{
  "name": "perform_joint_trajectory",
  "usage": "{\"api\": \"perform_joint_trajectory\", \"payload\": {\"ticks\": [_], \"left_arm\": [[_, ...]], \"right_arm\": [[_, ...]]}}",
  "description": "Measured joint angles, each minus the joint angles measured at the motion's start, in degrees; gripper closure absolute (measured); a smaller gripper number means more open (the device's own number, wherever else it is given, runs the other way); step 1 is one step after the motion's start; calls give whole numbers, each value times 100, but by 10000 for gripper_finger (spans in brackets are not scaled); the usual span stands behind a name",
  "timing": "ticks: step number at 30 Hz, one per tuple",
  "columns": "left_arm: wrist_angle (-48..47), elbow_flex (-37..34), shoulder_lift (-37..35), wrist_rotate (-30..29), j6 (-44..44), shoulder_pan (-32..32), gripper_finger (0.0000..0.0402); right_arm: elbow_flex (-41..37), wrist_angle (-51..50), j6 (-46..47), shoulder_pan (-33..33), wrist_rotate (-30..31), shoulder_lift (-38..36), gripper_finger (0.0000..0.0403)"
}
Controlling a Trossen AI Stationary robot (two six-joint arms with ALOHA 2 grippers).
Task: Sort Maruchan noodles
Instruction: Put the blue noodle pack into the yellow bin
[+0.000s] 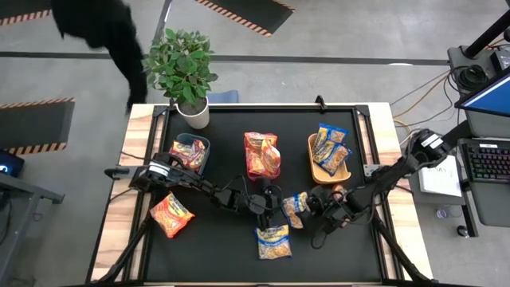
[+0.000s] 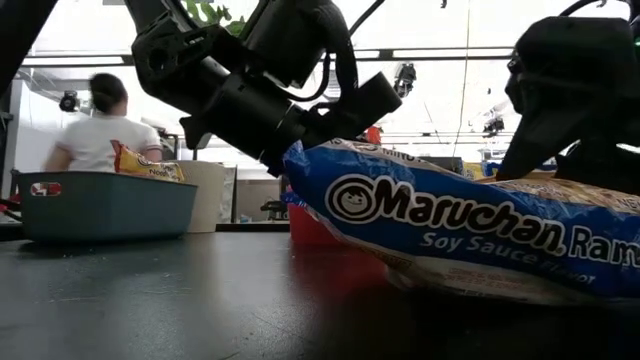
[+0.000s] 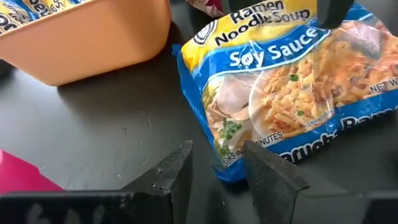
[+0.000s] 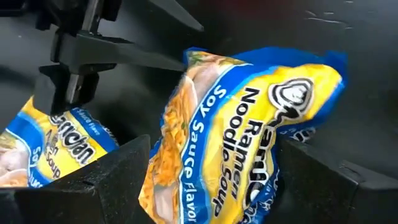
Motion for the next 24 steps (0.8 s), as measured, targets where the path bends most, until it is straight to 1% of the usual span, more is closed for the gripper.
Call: {"api": "perform_joint_trajectory", "payload": {"ticks": [9,11,17,20,24], "left_arm": [[9,-9,0,2,-3,4,301],[5,-9,0,1,-3,2,304],[20,-11,0,0,-40,2,306],[52,-11,-1,-13,-41,4,306],[58,-11,-81,-254,1,-22,306]], "right_arm": [[0,395,-308,-225,42,429,82],[0,507,-438,-257,37,474,100],[-4,535,-567,-267,-56,444,186],[-4,537,-676,-267,-69,343,221],[-4,504,-904,-267,-45,193,259]]}}
